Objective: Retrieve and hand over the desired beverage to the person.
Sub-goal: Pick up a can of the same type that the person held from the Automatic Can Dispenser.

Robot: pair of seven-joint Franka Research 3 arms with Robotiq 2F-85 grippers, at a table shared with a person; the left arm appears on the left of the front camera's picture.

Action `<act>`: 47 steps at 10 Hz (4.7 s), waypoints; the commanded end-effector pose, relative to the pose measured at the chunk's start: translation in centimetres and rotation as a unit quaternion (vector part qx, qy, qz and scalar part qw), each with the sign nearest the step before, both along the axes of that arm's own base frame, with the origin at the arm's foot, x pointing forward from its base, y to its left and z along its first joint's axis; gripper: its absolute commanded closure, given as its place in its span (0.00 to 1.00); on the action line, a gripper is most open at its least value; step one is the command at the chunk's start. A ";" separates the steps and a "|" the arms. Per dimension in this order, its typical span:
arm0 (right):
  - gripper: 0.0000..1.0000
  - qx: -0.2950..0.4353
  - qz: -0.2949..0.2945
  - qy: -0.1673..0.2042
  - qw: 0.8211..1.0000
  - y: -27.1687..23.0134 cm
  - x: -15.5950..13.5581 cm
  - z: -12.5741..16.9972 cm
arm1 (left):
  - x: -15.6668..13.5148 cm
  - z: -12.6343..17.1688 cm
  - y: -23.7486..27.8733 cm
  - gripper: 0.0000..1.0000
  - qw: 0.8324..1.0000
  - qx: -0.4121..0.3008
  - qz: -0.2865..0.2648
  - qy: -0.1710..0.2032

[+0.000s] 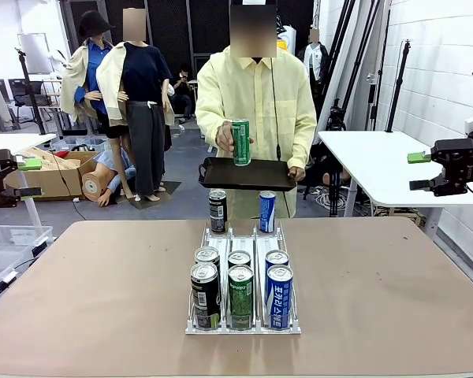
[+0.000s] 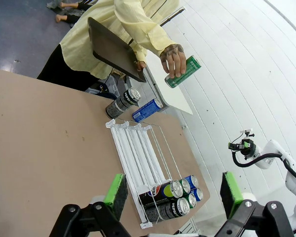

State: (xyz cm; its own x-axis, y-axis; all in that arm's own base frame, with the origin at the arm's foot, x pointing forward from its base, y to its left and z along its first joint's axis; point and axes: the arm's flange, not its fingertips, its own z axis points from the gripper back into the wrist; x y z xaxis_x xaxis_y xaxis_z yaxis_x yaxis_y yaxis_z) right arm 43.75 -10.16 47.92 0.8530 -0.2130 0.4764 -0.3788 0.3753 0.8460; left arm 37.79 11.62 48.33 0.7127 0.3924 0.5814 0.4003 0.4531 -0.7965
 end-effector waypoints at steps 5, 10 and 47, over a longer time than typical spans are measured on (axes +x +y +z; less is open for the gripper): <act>0.00 0.004 0.004 0.001 1.000 0.0 0.0 0.2 | -0.1 0.1 0.1 0.00 1.000 -0.002 0.002 0.002; 0.00 0.004 0.004 0.001 1.000 0.0 0.0 0.2 | -0.1 0.1 0.1 0.00 1.000 -0.002 0.002 0.002; 0.00 0.004 0.004 0.001 1.000 0.0 0.0 0.2 | -0.6 8.1 -12.7 0.00 0.975 0.150 -0.159 0.032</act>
